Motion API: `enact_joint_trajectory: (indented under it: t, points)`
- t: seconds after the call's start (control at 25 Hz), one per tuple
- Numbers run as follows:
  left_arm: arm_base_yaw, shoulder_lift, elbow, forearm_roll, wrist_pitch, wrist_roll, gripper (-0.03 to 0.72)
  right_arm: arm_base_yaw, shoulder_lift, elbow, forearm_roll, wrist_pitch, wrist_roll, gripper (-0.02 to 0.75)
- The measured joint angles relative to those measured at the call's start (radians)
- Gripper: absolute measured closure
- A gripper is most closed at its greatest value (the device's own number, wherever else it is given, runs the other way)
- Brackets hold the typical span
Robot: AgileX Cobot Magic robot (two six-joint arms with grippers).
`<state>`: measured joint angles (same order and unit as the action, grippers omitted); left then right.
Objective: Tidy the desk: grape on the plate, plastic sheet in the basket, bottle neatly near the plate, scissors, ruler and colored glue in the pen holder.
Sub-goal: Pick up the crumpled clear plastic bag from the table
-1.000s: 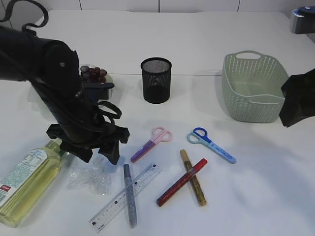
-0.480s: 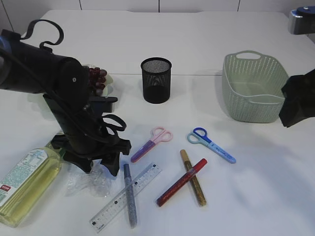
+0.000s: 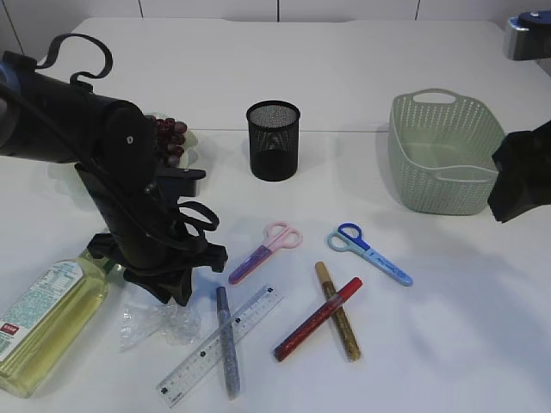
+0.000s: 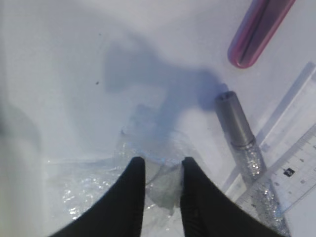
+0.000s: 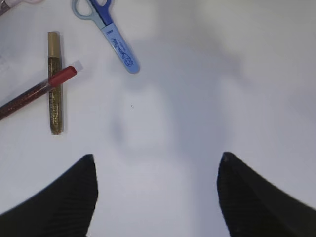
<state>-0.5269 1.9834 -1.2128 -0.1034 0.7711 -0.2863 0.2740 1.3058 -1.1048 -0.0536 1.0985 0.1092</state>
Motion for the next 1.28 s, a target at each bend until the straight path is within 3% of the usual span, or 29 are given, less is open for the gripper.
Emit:
enact_joint_trajectory:
  t: [0.4,1.12,1.28]
  points:
    - [0.0,0.0,0.0,0.076,0.032,0.0,0.694,0.0,0.0,0.0,0.0,0.0,-0.002,0.154]
    - [0.0,-0.131,0.0,0.103,0.049,0.004,0.694,0.0,0.0,0.0,0.0,-0.001,-0.002,0.155]
    - [0.0,-0.194,0.0,0.054,0.023,0.063,0.694,0.0,0.0,0.0,0.0,-0.01,-0.004,0.154]
